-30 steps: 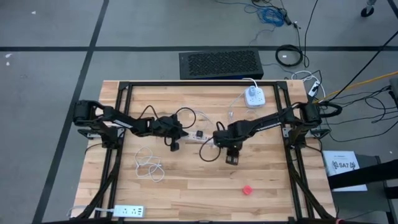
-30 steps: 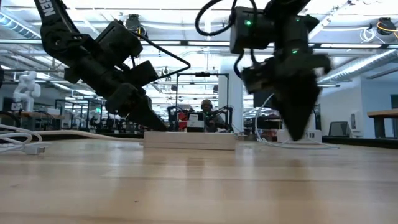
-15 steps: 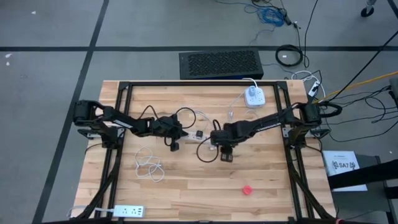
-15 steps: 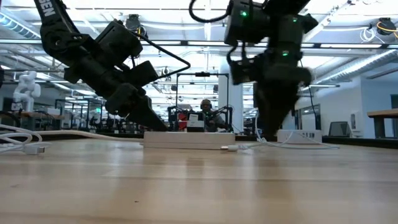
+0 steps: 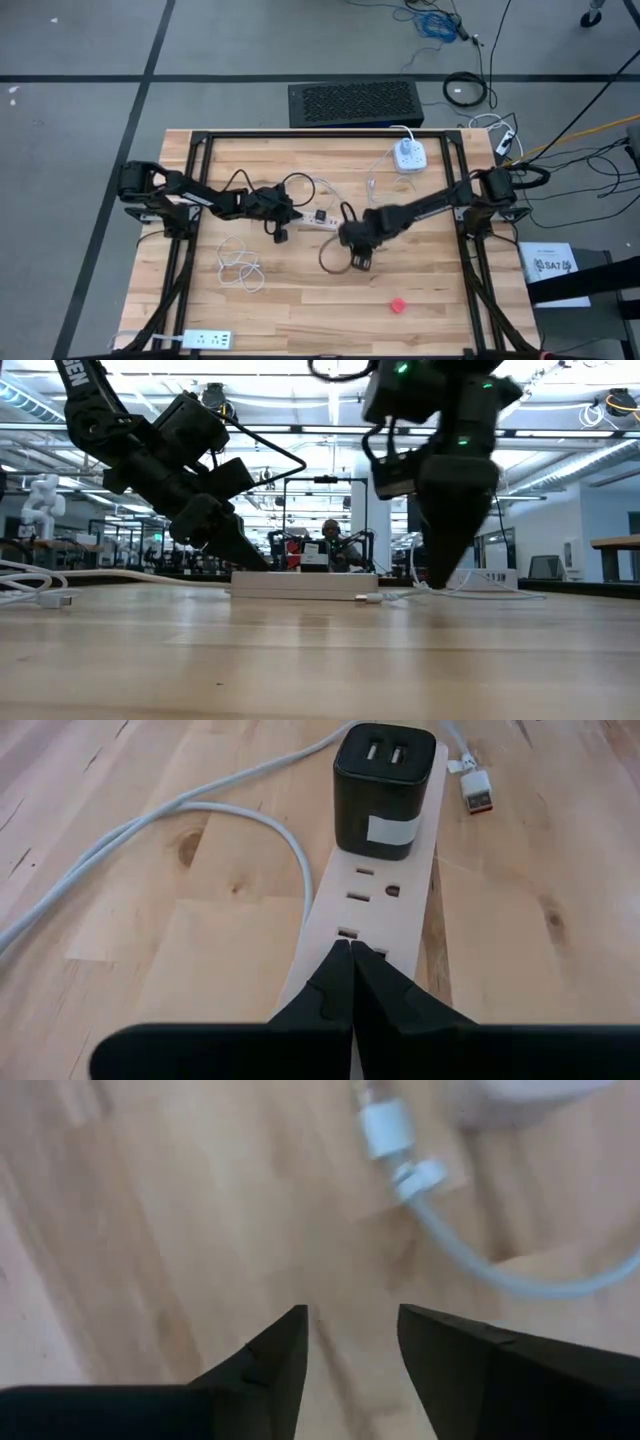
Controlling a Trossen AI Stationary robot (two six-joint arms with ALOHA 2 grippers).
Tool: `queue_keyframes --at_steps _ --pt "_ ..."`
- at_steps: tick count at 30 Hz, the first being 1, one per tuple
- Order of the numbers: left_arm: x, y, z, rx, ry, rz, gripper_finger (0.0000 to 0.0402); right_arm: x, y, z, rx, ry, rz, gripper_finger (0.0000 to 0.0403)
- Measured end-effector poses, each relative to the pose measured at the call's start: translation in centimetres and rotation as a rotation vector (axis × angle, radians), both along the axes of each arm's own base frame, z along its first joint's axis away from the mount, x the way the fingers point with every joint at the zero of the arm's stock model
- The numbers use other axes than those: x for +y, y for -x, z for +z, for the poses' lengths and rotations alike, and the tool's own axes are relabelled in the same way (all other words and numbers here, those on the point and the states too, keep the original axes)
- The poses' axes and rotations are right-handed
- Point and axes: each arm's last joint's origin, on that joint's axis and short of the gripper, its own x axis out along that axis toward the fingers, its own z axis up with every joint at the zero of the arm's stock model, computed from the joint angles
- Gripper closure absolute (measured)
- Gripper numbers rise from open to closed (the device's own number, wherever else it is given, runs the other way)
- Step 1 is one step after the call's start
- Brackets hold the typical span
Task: Insert USB
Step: Insert the white charger cable into the black charger adapter
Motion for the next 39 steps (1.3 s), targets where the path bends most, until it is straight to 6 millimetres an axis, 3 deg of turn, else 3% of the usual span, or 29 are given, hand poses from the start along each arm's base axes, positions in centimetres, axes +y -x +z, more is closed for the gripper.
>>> queue_keyframes --at_steps 4,10,15,19,31,39 --pt "0.0 0.0 0.0 0.000 -0.002 -0.001 0.0401 1.6 0.9 -1.6 -0.042 0.036 -0.061 0.0255" --pt "0.0 0.0 0.0 0.001 -0.008 0.003 0.0401 0.9 2.2 -4.6 -0.216 0.001 -0.352 0.0263" --pt "0.0 0.0 0.0 0.000 -0.004 0.006 0.0401 0.2 2.4 -6.0 -0.440 -0.096 -0.524 0.0258" --pt "0.0 0.0 0.0 0.000 -0.003 0.007 0.0401 -0.8 3.2 -6.9 -0.524 -0.173 -0.647 0.0257" --pt "0.0 0.0 0.0 -0.002 0.017 0.023 0.0401 -0.7 4.4 -7.2 -0.541 -0.242 -0.782 0.0257" --pt "0.0 0.0 0.0 -0.002 0.018 0.022 0.0401 -2.2 4.5 -7.2 -0.518 -0.242 -0.851 0.0257"
